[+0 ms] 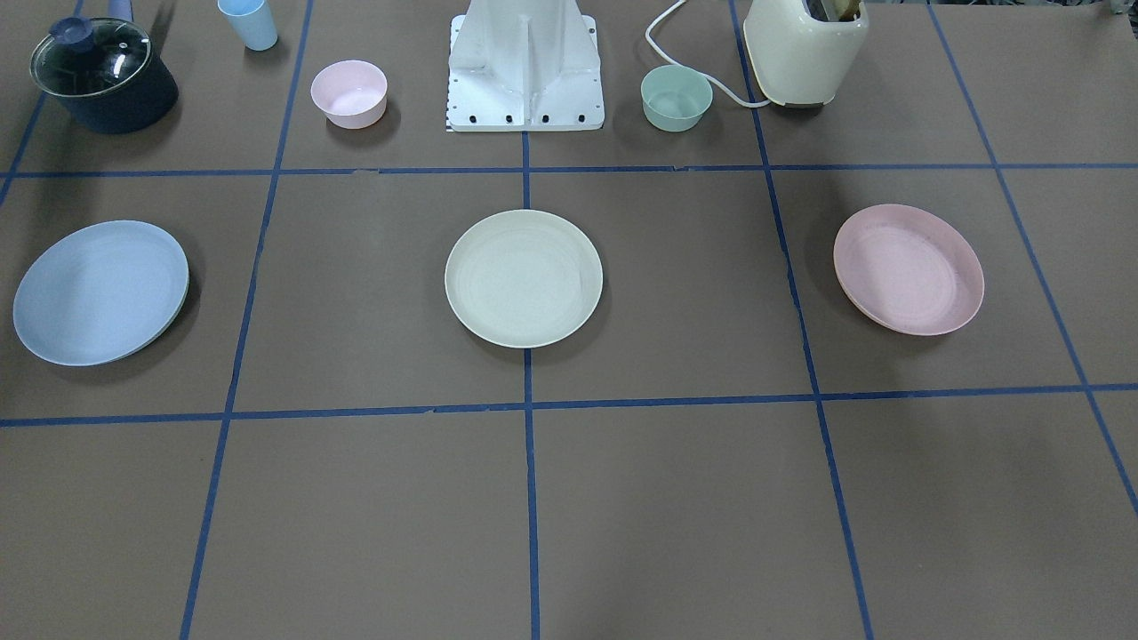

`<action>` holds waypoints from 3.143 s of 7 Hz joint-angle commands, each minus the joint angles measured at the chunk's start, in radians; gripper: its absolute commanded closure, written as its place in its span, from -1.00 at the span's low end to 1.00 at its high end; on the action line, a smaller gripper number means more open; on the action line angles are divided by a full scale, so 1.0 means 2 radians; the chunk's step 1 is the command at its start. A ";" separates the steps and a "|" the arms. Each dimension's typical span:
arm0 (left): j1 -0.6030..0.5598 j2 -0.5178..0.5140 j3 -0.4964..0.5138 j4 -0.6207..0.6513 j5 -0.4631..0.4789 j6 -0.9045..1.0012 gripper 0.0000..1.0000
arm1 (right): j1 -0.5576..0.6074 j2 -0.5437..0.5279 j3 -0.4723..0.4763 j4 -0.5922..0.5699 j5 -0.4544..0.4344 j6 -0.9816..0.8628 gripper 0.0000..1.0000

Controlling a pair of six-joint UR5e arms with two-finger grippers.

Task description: Stack three plates with pink and blue

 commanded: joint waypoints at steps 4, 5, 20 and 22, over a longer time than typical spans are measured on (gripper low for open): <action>0.004 -0.029 0.090 -0.283 -0.033 -0.039 -1.00 | -0.002 0.013 -0.036 0.153 0.031 0.006 -1.00; 0.022 -0.009 0.094 -0.347 -0.049 -0.050 -1.00 | -0.012 0.014 -0.038 0.155 0.034 0.031 -1.00; 0.297 0.056 0.047 -0.527 0.103 -0.440 1.00 | -0.052 0.006 -0.040 0.202 0.029 0.120 -1.00; 0.288 0.023 -0.068 -0.367 0.101 -0.455 1.00 | -0.052 0.005 -0.039 0.202 0.029 0.120 -1.00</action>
